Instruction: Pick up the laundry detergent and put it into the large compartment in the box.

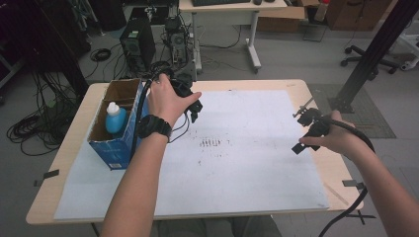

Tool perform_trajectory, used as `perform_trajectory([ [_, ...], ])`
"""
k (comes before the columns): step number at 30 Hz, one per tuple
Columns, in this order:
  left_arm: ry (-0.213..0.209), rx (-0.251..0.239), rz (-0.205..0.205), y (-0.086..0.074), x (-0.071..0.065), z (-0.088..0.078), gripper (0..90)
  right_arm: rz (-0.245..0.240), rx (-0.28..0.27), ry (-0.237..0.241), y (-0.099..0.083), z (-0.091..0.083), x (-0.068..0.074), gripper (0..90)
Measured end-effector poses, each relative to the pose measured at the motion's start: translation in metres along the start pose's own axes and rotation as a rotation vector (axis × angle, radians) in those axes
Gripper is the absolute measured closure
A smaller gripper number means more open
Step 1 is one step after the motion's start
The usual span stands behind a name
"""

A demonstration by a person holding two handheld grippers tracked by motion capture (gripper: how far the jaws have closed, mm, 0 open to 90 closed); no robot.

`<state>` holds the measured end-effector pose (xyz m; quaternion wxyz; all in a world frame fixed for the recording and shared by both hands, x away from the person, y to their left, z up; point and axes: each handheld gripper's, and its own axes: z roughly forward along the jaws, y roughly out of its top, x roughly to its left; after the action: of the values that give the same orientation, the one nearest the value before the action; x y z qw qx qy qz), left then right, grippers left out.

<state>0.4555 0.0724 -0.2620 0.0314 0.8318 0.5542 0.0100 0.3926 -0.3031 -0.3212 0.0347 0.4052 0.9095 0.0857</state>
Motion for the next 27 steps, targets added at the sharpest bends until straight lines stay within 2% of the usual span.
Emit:
perform_trajectory([
  [7, -0.001, 0.010, 0.005, -0.001, -0.001, 0.007, 12.9, -0.003, 0.009, 0.001, 0.001, 0.002, 0.001, 15.5],
  [27, -0.019, 0.019, 0.002, -0.005, 0.000, 0.012, 13.3, -0.003, 0.007, -0.001, -0.001, 0.000, 0.005, 15.5],
])
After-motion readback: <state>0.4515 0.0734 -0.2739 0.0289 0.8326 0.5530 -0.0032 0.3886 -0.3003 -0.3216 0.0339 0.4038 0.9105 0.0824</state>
